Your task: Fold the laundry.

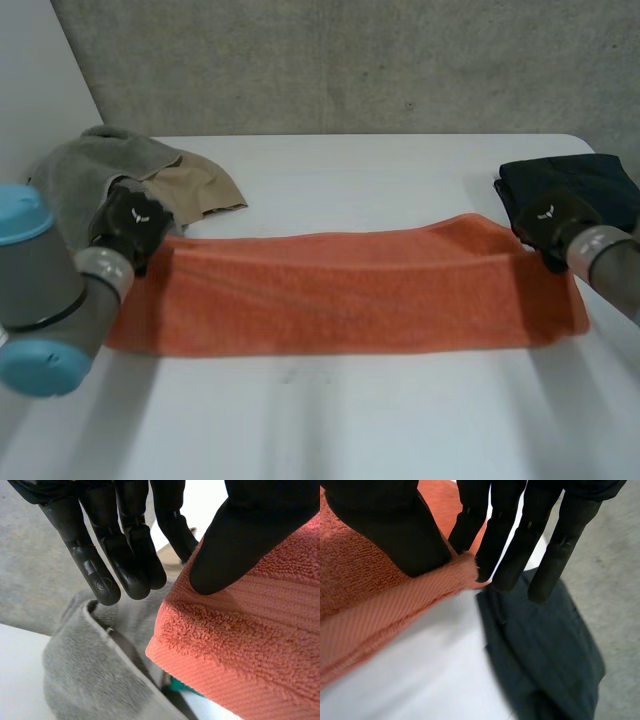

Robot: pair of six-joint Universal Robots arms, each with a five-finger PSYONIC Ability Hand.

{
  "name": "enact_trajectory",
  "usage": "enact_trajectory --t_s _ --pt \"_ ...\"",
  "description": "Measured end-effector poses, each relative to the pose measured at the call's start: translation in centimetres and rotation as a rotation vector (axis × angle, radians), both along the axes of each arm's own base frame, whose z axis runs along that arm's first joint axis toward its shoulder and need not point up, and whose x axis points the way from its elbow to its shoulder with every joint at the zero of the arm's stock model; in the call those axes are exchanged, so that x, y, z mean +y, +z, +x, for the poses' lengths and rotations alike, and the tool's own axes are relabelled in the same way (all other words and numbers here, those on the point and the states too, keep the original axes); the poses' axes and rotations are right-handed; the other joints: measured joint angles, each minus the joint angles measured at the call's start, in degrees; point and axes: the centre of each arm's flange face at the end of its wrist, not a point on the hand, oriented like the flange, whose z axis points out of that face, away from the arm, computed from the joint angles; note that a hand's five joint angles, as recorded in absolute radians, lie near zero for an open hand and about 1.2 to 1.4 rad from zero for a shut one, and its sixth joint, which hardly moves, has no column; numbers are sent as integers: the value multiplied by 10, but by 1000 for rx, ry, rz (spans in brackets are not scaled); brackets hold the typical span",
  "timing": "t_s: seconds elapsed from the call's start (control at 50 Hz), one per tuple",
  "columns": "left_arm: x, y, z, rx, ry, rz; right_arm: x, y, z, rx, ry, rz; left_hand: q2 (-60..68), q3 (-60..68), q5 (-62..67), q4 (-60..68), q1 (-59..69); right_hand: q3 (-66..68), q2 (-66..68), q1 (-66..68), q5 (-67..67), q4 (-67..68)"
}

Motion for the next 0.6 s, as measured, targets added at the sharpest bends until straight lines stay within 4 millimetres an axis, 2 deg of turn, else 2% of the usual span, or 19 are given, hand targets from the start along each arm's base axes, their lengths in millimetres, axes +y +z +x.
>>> enact_trajectory --t_s 0.02,0.06,0.12,0.16,0.2,0.24,0.28,0.34,0.4,0.44,0.48,0.6 --pt "-3 0 -1 1 3 -6 -2 -1 1 -2 1 -9 0 0 0 0 0 0 0 0 0 0" --pt "-21 1 -6 9 13 -49 -20 -1 8 -21 2 -83 0 0 0 0 0 0 0 0 0 0" --pt "-38 8 -12 22 19 -108 -39 5 14 -48 1 -180 0 0 0 0 0 0 0 0 0 0" --pt "-61 29 -19 53 25 -223 -63 30 22 -104 -3 -353 0 0 0 0 0 2 0 0 0 0" --pt "-78 55 -23 91 32 -344 -77 53 27 -156 -10 -481 0 0 0 0 0 2 0 0 0 0" --pt "-90 84 -27 136 41 -472 -89 89 30 -237 -19 -646 0 0 0 0 0 2 1 0 0 0" --pt "-99 118 -28 195 52 -614 -93 122 32 -319 -21 -784 0 0 0 0 0 2 1 0 0 0" --pt "-100 166 -24 290 64 -798 -91 170 31 -443 -9 -964 0 0 0 0 0 2 1 0 0 0" --pt "-95 196 -18 355 68 -891 -85 196 29 -518 5 -1047 0 0 0 0 0 2 1 0 0 0" --pt "-93 200 -16 370 69 -889 -83 201 28 -537 9 -1053 0 0 0 0 0 2 1 0 0 0" --pt "-91 196 -14 374 71 -852 -81 198 28 -542 10 -1026 0 0 0 0 0 2 1 0 0 0" --pt "-84 149 -13 356 70 -629 -79 162 30 -506 13 -842 0 0 0 0 0 2 1 0 0 0"
